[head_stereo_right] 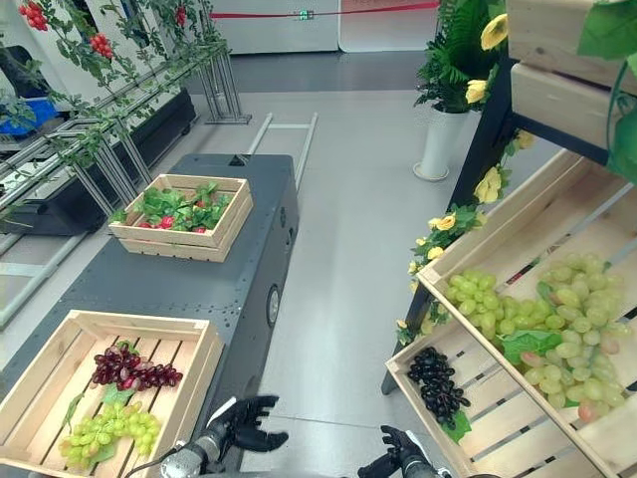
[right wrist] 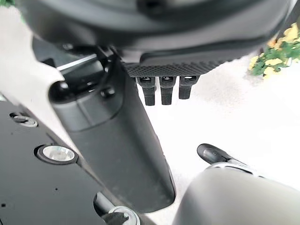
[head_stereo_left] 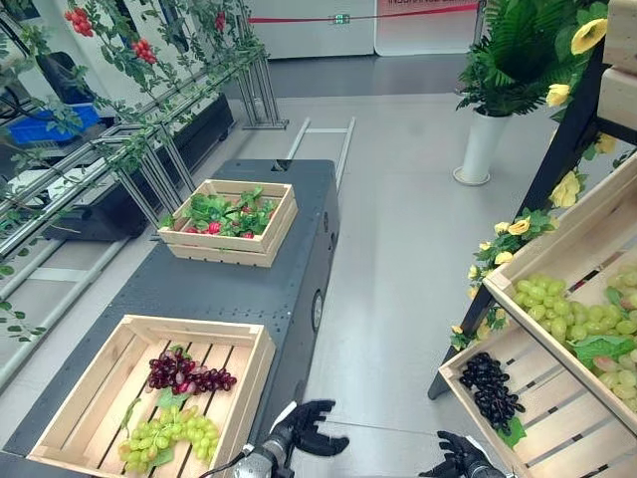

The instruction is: Pick up the fruits from the basket on one side to the basket on the other side

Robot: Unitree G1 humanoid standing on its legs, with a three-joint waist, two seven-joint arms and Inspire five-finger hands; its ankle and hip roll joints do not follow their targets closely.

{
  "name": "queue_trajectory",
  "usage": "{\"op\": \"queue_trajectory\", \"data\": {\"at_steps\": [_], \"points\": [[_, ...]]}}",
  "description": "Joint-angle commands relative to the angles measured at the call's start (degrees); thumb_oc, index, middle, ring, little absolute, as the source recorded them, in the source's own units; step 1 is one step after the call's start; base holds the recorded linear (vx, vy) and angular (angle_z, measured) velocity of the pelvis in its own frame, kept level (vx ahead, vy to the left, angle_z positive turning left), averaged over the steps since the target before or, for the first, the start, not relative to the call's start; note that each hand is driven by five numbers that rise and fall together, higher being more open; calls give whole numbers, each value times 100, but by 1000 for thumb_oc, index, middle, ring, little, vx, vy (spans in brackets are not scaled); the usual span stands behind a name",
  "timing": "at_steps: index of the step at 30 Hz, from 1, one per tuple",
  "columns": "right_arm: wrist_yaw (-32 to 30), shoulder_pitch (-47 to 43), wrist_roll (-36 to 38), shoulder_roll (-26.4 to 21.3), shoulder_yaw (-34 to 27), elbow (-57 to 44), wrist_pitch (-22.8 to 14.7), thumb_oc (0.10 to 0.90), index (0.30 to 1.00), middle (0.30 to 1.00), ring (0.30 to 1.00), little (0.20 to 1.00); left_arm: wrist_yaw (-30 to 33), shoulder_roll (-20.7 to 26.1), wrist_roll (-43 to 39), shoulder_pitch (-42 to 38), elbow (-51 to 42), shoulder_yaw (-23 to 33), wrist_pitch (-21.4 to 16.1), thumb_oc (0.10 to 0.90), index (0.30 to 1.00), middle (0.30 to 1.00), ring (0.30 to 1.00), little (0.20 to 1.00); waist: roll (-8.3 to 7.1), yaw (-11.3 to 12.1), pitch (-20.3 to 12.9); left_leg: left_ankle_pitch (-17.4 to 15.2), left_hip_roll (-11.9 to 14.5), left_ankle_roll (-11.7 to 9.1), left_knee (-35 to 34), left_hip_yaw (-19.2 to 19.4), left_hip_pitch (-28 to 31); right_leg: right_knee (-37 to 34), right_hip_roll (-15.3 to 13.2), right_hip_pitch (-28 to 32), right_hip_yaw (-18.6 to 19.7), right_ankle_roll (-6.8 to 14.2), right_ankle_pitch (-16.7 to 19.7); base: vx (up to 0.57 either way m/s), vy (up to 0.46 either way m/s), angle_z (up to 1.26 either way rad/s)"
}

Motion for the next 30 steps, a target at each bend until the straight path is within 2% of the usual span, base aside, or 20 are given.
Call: {"op": "queue_trajectory", "data": {"at_steps": [1,2,4,6,7,8,9,11,13,15,16,17,21,23,24,26,27,28,30], "points": [[-22,-230,38,94,29,-5,-141,800,900,900,900,900,1050,415,-501,-673,-480,891,-1164,800,900,900,900,900,-194,224,11,-249,-542,363,65,146,-134,14,-290,-42,172,285,114,15,29,20],[6,-171,-5,55,-19,-17,-142,800,900,900,900,900,1576,551,-174,-647,-682,1218,-1266,800,900,900,900,900,-197,255,1,-233,-547,353,65,97,-135,14,-299,-31,154,279,110,28,26,19],[19,-116,-35,25,-54,-4,-158,800,900,900,900,900,1882,749,148,-666,-728,1570,-1193,800,900,900,900,900,-199,276,-20,-225,-549,339,65,72,-127,14,-307,-12,133,274,102,49,31,17],[36,-87,-42,-11,-61,18,-178,800,900,900,900,900,2183,984,458,-706,-705,1823,-1040,800,900,900,900,900,-195,284,-33,-215,-550,329,65,60,-123,14,-317,0,104,271,95,64,42,9],[30,-54,-50,-61,-49,27,-201,800,900,900,900,900,2650,1363,987,-830,-529,2093,-826,800,900,900,900,900,-172,276,-51,-197,-549,320,65,56,-129,14,-328,4,73,279,92,56,46,3],[29,-52,-50,-66,-47,28,-202,800,900,900,900,900,2771,1391,1106,-842,-516,2109,-773,800,900,900,900,900,-168,273,-51,-196,-548,319,65,55,-128,14,-329,5,70,280,92,86,76,6],[10,-33,-32,-94,-31,33,-208,800,900,900,900,900,3138,1684,1383,-910,-355,2205,-583,800,900,900,900,900,-155,267,-54,-190,-549,313,65,64,-132,14,-334,6,59,288,90,62,63,6],[-23,-12,-19,-120,-9,28,-208,800,900,900,900,900,3523,1894,1779,-946,-225,2272,-395,800,900,900,900,900,-144,262,-39,-182,-544,311,65,66,-142,14,-337,-1,47,290,91,51,68,6],[-66,2,1,-167,37,42,-282,800,900,900,900,900,4188,2248,2448,-1027,-116,2322,61,800,900,900,900,900,-143,270,59,-157,-538,323,65,57,-204,14,-330,-61,40,287,115,11,80,13],[-67,-20,-79,-192,105,75,-322,800,900,900,900,900,4681,2386,2695,-1067,52,2351,434,800,900,900,900,900,-156,302,158,-137,-527,334,65,45,-266,14,-317,-112,-2,282,121,-20,72,11],[-66,-26,-97,-198,127,79,-322,800,900,900,900,900,4764,2409,2746,-1072,96,2358,470,800,900,900,900,900,-162,308,181,-134,-524,338,65,45,-279,14,-313,-126,-9,280,123,-50,76,2],[-67,-65,-120,-231,221,106,-364,800,900,900,900,900,5103,2499,3037,-1097,212,2347,588,800,900,900,900,900,-193,329,284,-114,-512,349,65,47,-334,14,-297,-188,-31,265,141,-46,53,1],[-51,-293,-135,-346,378,122,-482,800,900,900,900,900,5389,2743,2948,-1303,218,2306,666,800,900,900,900,900,-240,385,571,-23,-475,354,65,53,-495,151,-269,-400,-64,200,109,-159,73,6],[-64,-616,-62,-470,567,89,-665,800,900,900,900,900,5300,3114,2848,-1775,385,2225,643,800,900,900,900,900,-310,451,1029,-92,-442,340,660,120,-979,749,-323,-803,-227,92,-104,-301,63,21],[-69,-643,-51,-478,581,82,-680,800,900,900,900,900,5293,3151,2840,-1830,402,2204,633,800,900,900,900,900,-318,455,1070,-109,-443,337,752,125,-1047,833,-331,-855,-241,82,-131,-289,21,31],[-235,-945,147,-579,747,-75,-856,800,900,900,900,900,5116,3615,3161,-2436,532,1915,691,800,900,900,900,900,-390,490,1527,-273,-425,308,1631,240,-1685,1656,-404,-1388,-426,-17,-389,-278,3,42],[-234,-948,148,-577,742,-74,-856,800,900,900,900,900,5116,3617,3160,-2449,539,1907,689,800,900,900,900,900,-393,493,1519,-284,-425,308,1659,239,-1714,1681,-408,-1415,-427,-17,-401,-235,22,53],[-277,-1127,338,-633,723,-188,-853,800,900,900,900,900,5038,3858,3509,-2738,544,1656,743,800,900,900,900,900,-436,528,1724,-422,-372,278,2267,373,-2147,2225,-495,-1757,-552,-55,-575,-146,32,43],[-294,-1254,391,-684,670,-258,-846,800,900,900,900,900,5053,3964,3722,-2868,484,1436,843,800,900,900,900,900,-438,553,1824,-504,-356,271,2626,398,-2457,2602,-544,-2019,-581,-82,-707,-148,55,27]]}}
